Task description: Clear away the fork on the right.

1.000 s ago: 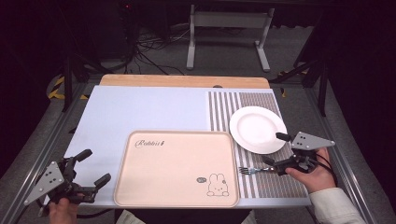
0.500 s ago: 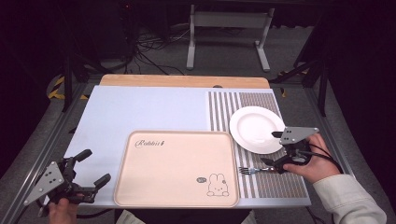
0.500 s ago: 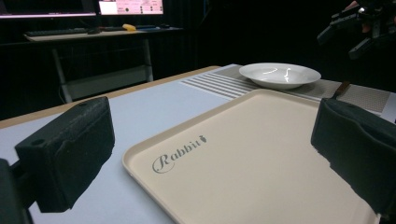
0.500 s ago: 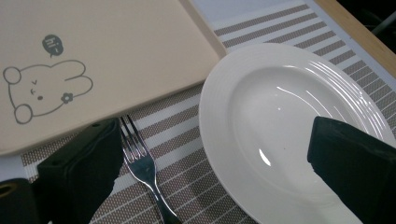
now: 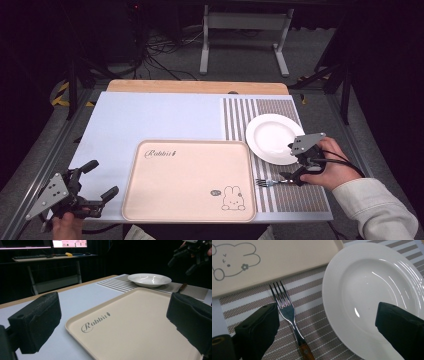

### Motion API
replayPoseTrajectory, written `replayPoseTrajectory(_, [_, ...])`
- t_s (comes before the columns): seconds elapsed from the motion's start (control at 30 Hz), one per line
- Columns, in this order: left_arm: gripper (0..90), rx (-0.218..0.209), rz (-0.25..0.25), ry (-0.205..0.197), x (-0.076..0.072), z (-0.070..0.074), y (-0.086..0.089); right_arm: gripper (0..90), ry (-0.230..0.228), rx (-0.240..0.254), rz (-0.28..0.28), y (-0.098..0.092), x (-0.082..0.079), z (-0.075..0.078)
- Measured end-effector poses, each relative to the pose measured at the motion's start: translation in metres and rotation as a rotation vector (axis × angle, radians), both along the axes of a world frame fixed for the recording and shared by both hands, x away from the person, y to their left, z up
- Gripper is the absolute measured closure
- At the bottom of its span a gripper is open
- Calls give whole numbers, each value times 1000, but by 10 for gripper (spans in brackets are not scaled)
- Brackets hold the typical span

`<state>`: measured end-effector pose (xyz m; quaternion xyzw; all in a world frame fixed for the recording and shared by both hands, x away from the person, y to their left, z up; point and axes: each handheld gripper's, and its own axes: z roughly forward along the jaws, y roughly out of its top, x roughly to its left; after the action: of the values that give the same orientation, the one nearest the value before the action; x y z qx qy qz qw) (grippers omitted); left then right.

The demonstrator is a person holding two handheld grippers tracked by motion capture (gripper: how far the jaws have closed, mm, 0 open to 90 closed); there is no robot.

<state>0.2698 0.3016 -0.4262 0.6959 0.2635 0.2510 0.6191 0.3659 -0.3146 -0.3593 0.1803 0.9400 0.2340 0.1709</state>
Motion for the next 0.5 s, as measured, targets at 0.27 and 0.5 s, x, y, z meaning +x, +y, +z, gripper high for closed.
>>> replayPoseTrajectory(0.27, [4, 2, -1, 2, 0, 0, 0, 73, 80, -98, 26, 4, 4, -8])
replayPoseTrajectory(0.5, [4, -1, 4, 4, 0, 0, -1, 77, 146, -174, 35, 4, 4, -16])
